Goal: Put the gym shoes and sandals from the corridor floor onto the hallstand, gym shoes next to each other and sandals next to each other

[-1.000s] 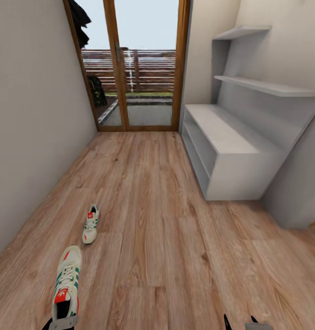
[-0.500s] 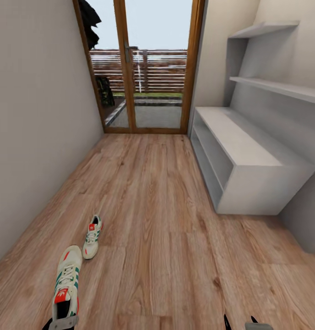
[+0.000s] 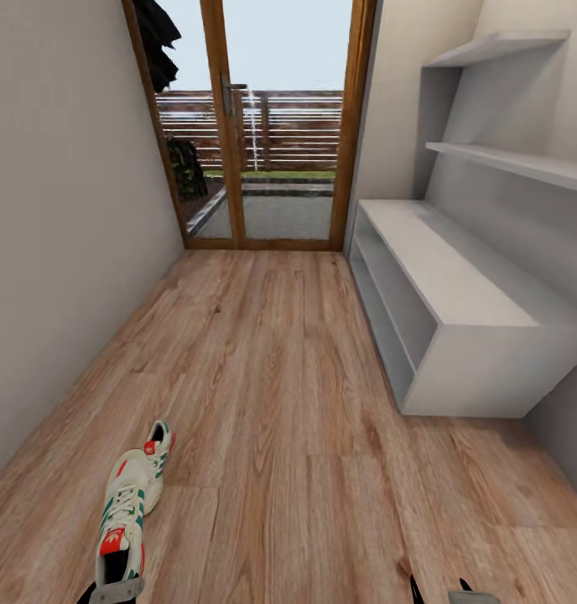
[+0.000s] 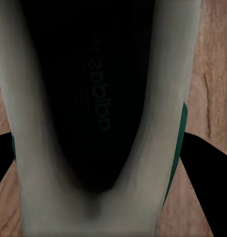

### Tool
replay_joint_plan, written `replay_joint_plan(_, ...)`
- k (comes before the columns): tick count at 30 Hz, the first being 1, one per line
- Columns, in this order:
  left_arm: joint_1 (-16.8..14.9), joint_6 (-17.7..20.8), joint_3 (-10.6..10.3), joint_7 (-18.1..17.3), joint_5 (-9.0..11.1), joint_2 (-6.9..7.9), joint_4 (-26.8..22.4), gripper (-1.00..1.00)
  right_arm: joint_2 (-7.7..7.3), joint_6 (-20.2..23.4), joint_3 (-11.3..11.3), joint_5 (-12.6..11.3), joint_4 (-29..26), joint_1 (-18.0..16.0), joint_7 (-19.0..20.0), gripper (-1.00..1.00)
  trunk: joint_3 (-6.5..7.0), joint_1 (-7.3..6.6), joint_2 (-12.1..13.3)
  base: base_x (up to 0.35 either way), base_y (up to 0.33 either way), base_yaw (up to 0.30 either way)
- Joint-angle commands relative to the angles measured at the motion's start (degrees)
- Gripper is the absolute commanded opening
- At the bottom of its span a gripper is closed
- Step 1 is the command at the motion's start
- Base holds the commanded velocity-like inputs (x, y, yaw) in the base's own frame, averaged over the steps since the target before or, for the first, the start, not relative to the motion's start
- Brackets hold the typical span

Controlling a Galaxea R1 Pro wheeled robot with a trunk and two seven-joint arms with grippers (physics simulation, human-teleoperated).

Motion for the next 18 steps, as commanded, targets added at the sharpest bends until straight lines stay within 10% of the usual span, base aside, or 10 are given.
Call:
replay_joint_plan(1,-0.03,-0.18,-0.02,0.12,0.05,0.00,0.02,-1.00,0.02,-0.17,-0.16,0.18,-0.02,-0.03,0.07,1.00,-0.04,0.03,-0.01,0.340,-0.086,0.000)
replay_joint_plan(18,-0.02,-0.18,0.07,0.12,0.13,0.09,-0.03,-1.00,0.02,-0.19,-0.16,0.18,-0.07,-0.03,-0.09,1.00,-0.04,0.03,-0.01,0.340,-0.106,0.000)
